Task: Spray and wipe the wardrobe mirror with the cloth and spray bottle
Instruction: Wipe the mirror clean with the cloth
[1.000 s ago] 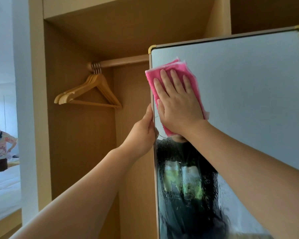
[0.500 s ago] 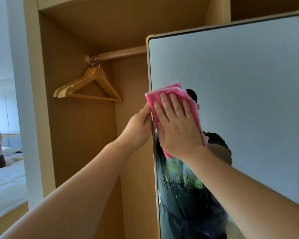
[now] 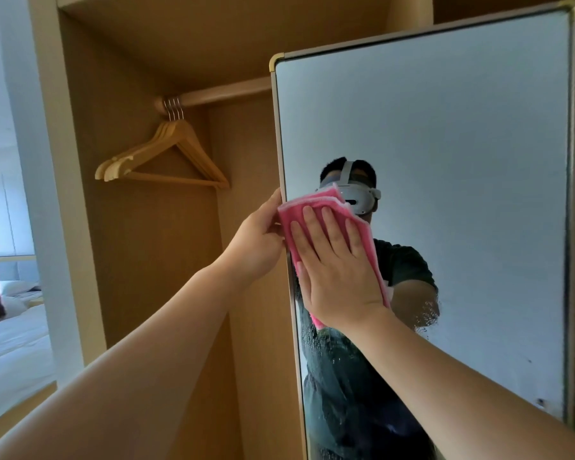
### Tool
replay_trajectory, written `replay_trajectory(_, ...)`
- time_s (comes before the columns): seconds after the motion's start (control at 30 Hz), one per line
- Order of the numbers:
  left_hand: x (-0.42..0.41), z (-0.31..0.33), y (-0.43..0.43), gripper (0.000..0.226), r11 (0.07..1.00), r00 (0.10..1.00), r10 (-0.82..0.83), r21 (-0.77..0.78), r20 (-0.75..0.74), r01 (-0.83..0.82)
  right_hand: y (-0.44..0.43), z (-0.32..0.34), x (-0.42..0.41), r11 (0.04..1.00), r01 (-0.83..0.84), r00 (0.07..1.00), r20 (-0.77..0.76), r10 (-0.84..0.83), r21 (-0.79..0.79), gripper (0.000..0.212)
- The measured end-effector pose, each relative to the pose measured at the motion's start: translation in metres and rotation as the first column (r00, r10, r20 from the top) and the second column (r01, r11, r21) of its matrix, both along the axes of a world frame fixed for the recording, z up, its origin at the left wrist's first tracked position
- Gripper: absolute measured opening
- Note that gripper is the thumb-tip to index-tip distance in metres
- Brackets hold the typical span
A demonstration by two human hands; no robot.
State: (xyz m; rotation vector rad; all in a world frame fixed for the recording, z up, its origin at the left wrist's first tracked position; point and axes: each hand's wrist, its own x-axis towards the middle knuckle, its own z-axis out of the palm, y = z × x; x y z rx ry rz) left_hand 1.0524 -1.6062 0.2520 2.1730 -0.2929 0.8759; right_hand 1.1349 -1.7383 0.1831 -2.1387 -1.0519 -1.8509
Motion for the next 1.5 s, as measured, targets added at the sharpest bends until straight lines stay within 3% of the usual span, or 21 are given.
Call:
replay_trajectory(0.2, -0.002, 0.001, -0.004, 0.066, 0.998, 0.999, -0.030, 0.049, 0.014, 0.030, -0.001, -0.018, 0.001, 0.999, -0.027, 1.000, 0.005, 0.027, -0.018, 0.063)
replay_trajectory(0.7, -0.003, 0.000, -0.005, 0.093, 0.998, 0.999, 0.030, 0.048, -0.026, -0.029, -0.007, -0.062, 0.000, 0.993, -0.017, 1.000, -0.024, 0.014, -0.115, 0.061)
replay_trajectory(1.1, -0.005, -0.004, -0.010, 0.083, 0.999, 1.000, 0.024, 0.025, -0.008, -0.023, -0.012, -0.086, 0.000, 0.985, -0.061, 0.998, -0.042, 0.055, -0.159, 0.065)
replay_trajectory(1.3, -0.006, -0.056, -0.004, 0.087, 0.985, 0.996, 0.042, -0.165, -0.078, -0.054, -0.017, -0.085, -0.001, 0.977, -0.110, 0.993, -0.072, 0.098, -0.185, 0.069)
replay_trajectory(1.5, -0.019, -0.120, 0.006, 0.081, 0.986, 0.983, 0.047, -0.151, -0.177, -0.075, -0.020, -0.081, 0.001, 0.969, -0.070, 0.997, -0.040, 0.062, -0.237, 0.072)
